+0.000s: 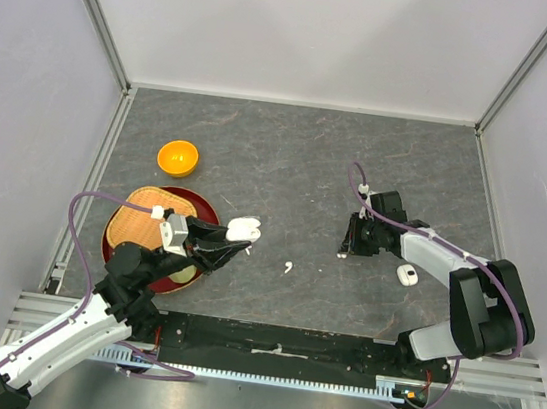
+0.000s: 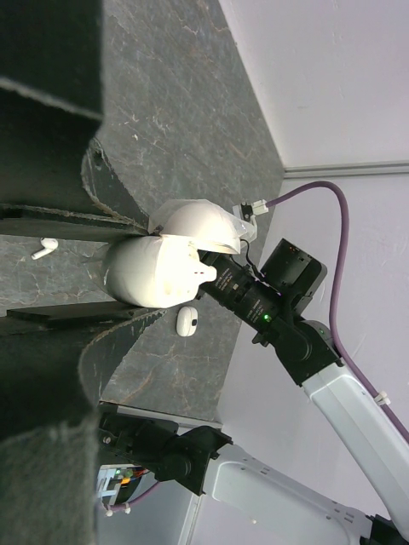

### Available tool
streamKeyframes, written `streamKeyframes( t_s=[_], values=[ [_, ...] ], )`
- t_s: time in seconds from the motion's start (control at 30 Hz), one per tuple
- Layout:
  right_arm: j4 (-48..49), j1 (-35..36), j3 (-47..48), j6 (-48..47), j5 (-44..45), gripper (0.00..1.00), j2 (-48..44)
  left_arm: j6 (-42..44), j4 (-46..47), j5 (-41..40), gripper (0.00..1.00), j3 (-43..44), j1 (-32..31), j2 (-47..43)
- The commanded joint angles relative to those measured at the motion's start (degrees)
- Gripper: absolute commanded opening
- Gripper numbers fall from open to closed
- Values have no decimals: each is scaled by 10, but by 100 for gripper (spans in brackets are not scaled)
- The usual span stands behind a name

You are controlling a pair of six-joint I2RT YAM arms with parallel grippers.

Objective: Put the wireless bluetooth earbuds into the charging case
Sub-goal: Pick up the earbud from the center of the board.

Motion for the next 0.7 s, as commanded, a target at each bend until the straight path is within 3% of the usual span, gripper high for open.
streamKeyframes(
  t_s=[0.0,0.3,0.67],
  values=[
    [2,1,-3,6,3,27,-9,-16,27,0,2,0,-2,1],
    [10,1,-4,17,-1,32,-9,-15,27,-1,2,2,-2,4],
    [5,1,-2,14,-4,22,-16,-17,24,-1,2,1,-2,1]
  ],
)
